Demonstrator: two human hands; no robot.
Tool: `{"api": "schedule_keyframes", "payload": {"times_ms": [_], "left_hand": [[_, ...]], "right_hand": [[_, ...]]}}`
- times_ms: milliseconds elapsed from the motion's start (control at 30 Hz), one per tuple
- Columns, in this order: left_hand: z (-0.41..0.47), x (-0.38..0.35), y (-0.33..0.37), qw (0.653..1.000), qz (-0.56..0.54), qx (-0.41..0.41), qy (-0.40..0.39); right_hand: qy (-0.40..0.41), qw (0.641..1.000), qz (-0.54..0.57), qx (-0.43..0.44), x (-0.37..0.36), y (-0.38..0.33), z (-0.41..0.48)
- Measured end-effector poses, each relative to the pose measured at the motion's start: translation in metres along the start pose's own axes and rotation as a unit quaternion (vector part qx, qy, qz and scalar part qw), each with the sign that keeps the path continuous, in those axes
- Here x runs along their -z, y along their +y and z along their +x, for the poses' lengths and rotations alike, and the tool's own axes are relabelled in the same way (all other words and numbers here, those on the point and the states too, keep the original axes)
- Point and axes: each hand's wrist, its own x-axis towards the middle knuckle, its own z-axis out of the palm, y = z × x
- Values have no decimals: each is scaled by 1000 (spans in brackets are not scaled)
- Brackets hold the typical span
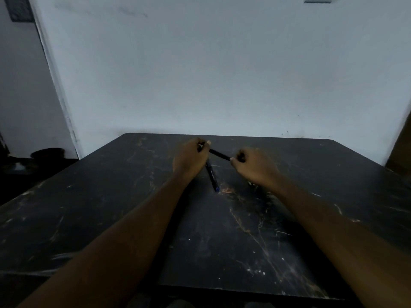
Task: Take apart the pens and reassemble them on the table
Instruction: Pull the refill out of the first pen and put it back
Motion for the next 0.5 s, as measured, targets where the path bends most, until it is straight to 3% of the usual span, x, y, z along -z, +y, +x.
{"api": "schedule_keyframes", "payload": {"times_ms": [133,300,500], "left_hand": [[0,0,13,987,-152,40,-40],[-4,8,20,940,-323,82,-75],[-8,13,24,917,-374,86,-108]], "right_hand": [[36,993,115,2,3,7,3],[49,982,182,23,7,9,0],[58,992,53,98,11,11,-1]]}}
